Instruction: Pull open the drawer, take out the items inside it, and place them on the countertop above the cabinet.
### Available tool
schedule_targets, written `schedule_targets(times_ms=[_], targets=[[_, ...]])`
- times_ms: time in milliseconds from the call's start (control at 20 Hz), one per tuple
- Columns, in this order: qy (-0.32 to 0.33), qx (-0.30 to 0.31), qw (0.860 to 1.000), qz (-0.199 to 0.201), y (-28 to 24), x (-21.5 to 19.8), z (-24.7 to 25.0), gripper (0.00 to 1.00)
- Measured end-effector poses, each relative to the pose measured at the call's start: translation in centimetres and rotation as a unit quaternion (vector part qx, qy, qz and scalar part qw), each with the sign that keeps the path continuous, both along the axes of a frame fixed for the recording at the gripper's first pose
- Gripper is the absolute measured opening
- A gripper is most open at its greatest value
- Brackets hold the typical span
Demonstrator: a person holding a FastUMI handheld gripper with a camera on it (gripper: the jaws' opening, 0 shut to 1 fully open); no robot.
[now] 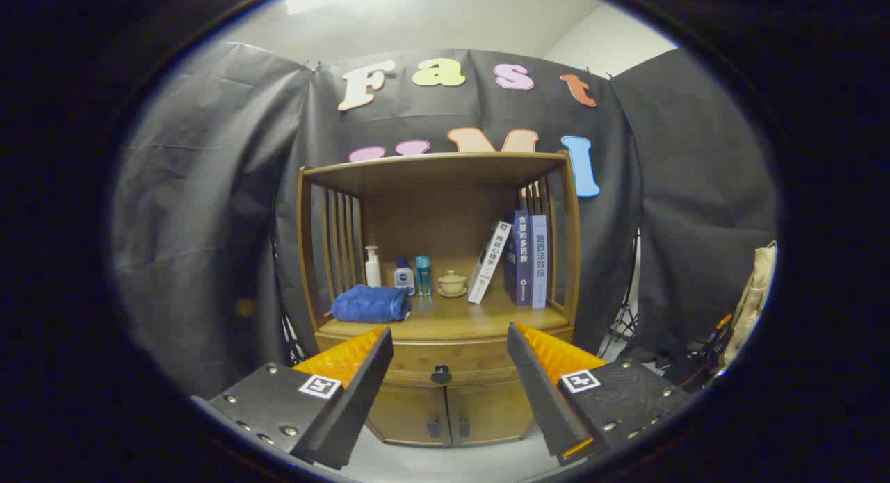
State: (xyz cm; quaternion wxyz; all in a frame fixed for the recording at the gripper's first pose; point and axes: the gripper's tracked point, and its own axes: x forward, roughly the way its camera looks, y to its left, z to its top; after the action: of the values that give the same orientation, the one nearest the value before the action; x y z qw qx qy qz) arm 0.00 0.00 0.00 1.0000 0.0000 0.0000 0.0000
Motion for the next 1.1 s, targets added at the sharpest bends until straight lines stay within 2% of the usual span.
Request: schedule_targets(times_ms=[1100], targets=[[-0.018,0.022,1.0,-0.01,-0.32,0.81,-0.53,0.99]])
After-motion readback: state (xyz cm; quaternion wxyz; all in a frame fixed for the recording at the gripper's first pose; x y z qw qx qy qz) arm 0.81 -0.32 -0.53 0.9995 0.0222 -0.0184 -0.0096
